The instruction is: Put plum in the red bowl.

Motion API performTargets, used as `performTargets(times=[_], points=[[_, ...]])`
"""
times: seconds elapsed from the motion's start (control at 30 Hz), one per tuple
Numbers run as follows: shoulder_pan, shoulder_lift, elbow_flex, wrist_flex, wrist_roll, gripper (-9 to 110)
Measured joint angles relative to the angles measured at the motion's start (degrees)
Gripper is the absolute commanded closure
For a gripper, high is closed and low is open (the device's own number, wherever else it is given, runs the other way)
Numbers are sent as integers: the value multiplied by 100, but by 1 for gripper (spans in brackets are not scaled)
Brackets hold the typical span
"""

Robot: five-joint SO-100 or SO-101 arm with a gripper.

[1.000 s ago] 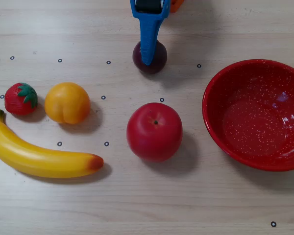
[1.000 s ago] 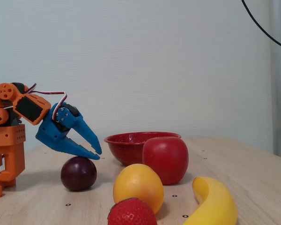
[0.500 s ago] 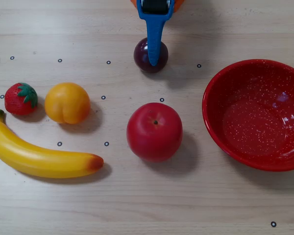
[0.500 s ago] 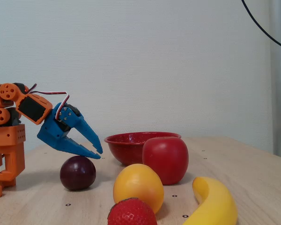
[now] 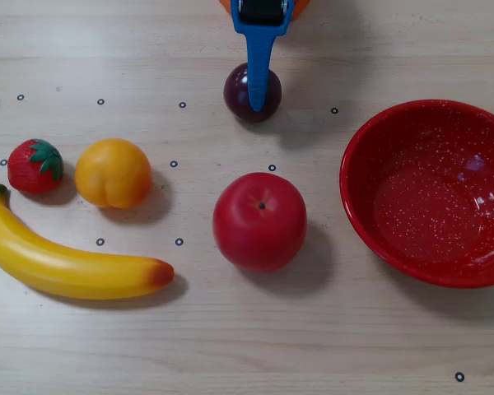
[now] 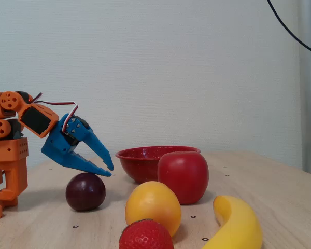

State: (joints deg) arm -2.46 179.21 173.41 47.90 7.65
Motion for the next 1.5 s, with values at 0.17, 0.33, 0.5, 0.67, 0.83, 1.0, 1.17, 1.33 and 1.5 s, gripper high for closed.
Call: performTargets(times=[0.17,0.33,0.5,0.67,0.83,1.0,1.17,1.33,1.5], points=[[-9,-246,-439,281,97,101],[-9,-422,-835,642,299,101],[-9,-756,-1468,1063,369,101],[-9,-1327,-2285,1767,369,101],[-281,-2030,-2953,2522,387,95],[-387,-2856,-3753,3270,527,86],[-483,-3577,-4359,3911,668,72],[-642,-3955,-4482,4192,694,61],[-589,-4465,-4482,4192,694,57]])
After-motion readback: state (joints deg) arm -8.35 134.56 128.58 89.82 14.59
